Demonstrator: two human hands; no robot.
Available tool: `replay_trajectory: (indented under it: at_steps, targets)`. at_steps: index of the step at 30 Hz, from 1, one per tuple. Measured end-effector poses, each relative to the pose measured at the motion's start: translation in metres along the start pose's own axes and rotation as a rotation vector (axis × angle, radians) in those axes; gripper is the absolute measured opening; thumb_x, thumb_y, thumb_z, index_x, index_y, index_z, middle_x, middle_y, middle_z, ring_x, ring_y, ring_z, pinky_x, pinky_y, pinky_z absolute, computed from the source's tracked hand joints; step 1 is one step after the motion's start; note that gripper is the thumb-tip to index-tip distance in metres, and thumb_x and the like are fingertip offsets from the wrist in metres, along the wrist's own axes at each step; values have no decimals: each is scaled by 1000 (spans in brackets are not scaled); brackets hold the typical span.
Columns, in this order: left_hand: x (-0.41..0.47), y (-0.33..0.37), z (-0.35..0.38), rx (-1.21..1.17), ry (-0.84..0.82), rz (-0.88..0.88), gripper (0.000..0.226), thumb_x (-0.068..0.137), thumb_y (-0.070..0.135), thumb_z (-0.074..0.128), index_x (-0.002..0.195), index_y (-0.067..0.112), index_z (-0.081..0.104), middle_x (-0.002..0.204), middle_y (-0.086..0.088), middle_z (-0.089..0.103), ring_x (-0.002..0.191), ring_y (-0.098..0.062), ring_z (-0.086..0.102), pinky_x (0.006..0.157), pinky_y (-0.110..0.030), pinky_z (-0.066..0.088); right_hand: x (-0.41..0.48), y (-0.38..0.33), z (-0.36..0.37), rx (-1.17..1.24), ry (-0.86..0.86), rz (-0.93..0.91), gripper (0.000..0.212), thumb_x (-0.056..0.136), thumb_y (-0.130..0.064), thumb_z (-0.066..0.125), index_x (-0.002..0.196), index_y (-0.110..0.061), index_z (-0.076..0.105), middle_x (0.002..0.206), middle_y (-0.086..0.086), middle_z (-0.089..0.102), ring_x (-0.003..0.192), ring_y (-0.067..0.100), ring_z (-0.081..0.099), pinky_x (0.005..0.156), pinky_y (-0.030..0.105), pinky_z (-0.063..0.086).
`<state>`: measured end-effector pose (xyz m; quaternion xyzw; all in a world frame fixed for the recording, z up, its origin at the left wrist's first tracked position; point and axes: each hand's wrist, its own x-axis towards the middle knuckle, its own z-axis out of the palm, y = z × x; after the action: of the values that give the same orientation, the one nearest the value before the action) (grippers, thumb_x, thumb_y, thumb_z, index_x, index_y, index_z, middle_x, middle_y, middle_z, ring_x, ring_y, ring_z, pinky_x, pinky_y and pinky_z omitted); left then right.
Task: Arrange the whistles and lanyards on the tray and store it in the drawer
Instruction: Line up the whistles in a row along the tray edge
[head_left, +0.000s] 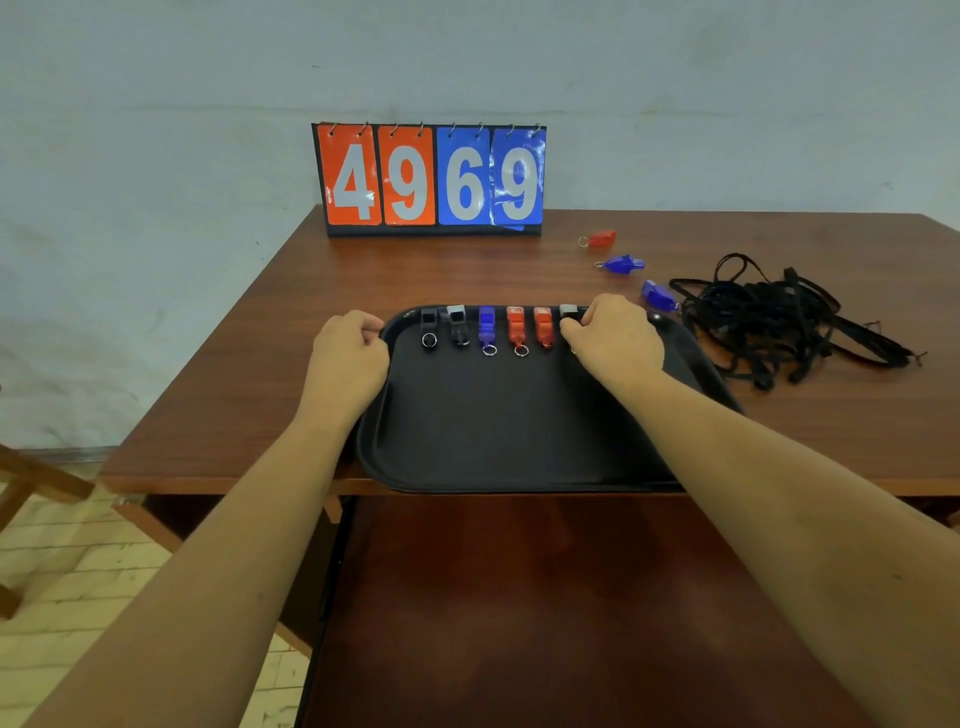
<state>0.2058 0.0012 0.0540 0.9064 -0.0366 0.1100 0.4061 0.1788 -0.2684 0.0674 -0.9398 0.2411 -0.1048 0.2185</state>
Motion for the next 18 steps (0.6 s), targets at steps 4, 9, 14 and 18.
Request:
replay_trajectory:
  at_steps: [4,9,14,18]
  targets:
    - [-1,0,0,21,-7,-5,34,91,8,45,120,10,63,121,-8,59,97,-15,50,84,-27,37,2,2,0,24,4,-4,30,96,-42,59,98,-13,66,79,3,63,65,13,57,51,26,37]
    - [-2,5,2,55,-1,13,35,93,6,43,124,7,60,127,-12,53,95,-14,46,85,-26,34,12,30,-31,117,155,-45,19,97,-26,57,93,-9,65,85,6,63,70,15,57,59,25,45]
    - [-5,10,8,57,3,29,34,94,5,42,123,6,60,128,-12,51,94,-15,45,84,-26,34,48,69,-56,-50,198,25,34,96,-30,63,122,-9,59,126,13,56,87,19,57,76,33,50]
    - [-5,11,8,63,2,18,34,93,5,42,122,8,60,127,-12,52,95,-15,46,83,-27,34,67,79,-48,-87,114,-26,30,96,-29,64,118,-8,62,111,10,66,90,18,58,80,34,50]
